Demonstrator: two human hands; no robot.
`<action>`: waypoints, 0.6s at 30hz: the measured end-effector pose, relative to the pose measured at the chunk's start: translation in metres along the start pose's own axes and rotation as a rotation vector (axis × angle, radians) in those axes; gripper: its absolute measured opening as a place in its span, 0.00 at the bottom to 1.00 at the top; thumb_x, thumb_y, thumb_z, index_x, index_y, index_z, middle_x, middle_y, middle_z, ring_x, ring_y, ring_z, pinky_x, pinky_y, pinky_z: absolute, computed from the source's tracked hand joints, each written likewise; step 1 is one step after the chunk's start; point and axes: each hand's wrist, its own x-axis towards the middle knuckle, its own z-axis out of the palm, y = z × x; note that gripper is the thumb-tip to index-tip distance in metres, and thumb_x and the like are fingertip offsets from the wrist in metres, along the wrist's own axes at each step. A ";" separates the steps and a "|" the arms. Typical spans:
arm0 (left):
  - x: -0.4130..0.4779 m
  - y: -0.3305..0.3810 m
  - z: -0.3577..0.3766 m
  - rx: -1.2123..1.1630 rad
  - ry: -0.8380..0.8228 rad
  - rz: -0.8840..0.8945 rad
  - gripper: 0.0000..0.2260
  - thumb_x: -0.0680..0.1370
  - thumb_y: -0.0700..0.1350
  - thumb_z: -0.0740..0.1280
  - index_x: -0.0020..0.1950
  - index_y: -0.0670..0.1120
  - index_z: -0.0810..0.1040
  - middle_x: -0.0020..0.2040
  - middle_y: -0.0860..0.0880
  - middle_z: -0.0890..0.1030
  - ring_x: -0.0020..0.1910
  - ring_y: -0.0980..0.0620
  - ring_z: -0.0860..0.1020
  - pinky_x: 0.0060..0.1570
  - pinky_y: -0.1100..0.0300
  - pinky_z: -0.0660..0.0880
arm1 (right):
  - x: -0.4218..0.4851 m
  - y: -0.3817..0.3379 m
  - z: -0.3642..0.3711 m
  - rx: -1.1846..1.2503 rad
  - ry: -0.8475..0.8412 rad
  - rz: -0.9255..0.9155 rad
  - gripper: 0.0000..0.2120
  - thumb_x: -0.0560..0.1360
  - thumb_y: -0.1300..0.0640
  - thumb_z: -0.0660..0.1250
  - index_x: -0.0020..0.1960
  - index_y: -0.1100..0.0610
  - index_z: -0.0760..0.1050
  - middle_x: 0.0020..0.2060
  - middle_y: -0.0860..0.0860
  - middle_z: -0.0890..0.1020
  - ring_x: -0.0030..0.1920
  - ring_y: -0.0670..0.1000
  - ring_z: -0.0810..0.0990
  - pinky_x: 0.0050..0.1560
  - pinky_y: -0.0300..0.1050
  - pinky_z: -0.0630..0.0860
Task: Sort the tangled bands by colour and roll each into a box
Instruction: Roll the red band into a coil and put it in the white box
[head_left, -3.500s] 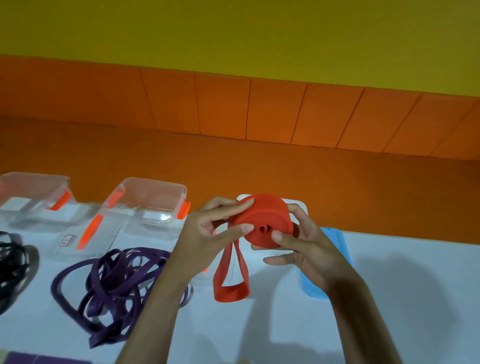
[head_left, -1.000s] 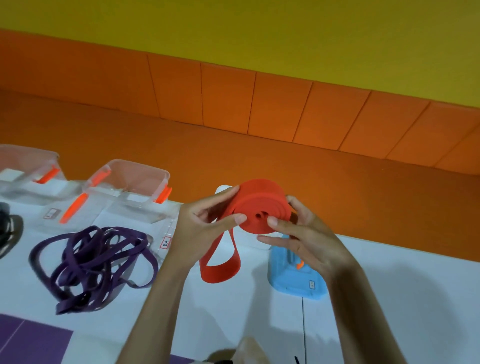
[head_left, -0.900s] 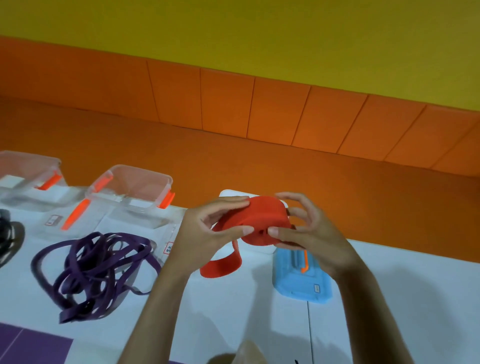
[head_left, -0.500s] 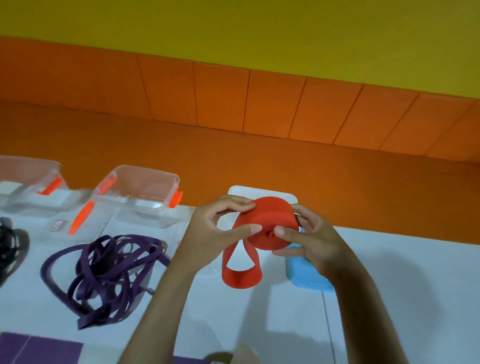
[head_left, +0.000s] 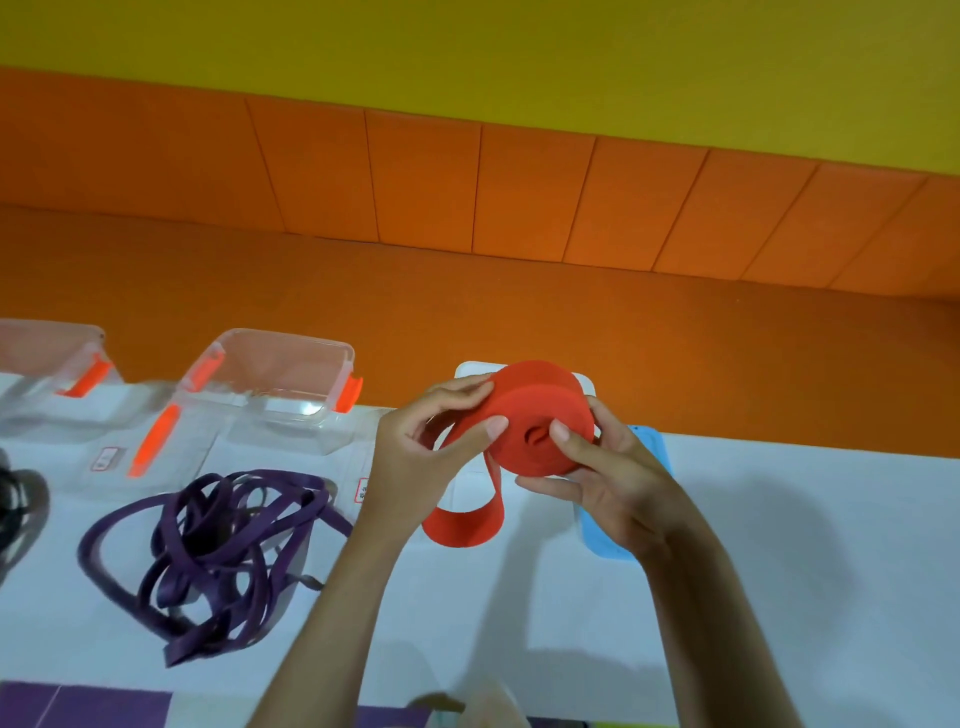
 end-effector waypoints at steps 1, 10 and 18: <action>0.001 0.000 -0.001 0.014 -0.034 0.001 0.15 0.73 0.42 0.78 0.59 0.45 0.87 0.62 0.50 0.85 0.65 0.50 0.82 0.60 0.60 0.80 | 0.000 0.001 -0.002 0.026 -0.010 -0.002 0.18 0.73 0.58 0.76 0.62 0.53 0.80 0.58 0.58 0.86 0.60 0.63 0.86 0.50 0.56 0.86; -0.003 0.006 0.006 0.052 -0.063 -0.012 0.19 0.73 0.40 0.81 0.62 0.51 0.86 0.58 0.53 0.87 0.59 0.50 0.85 0.55 0.63 0.81 | -0.004 -0.004 -0.024 -0.285 -0.082 -0.079 0.24 0.73 0.49 0.80 0.66 0.49 0.78 0.61 0.56 0.84 0.62 0.59 0.85 0.57 0.56 0.85; 0.000 0.000 0.047 0.098 -0.163 -0.033 0.09 0.69 0.49 0.83 0.46 0.57 0.88 0.56 0.55 0.87 0.61 0.52 0.84 0.57 0.61 0.81 | -0.020 -0.033 -0.079 -0.466 -0.079 -0.147 0.25 0.69 0.51 0.81 0.65 0.47 0.79 0.59 0.53 0.85 0.55 0.60 0.88 0.48 0.48 0.85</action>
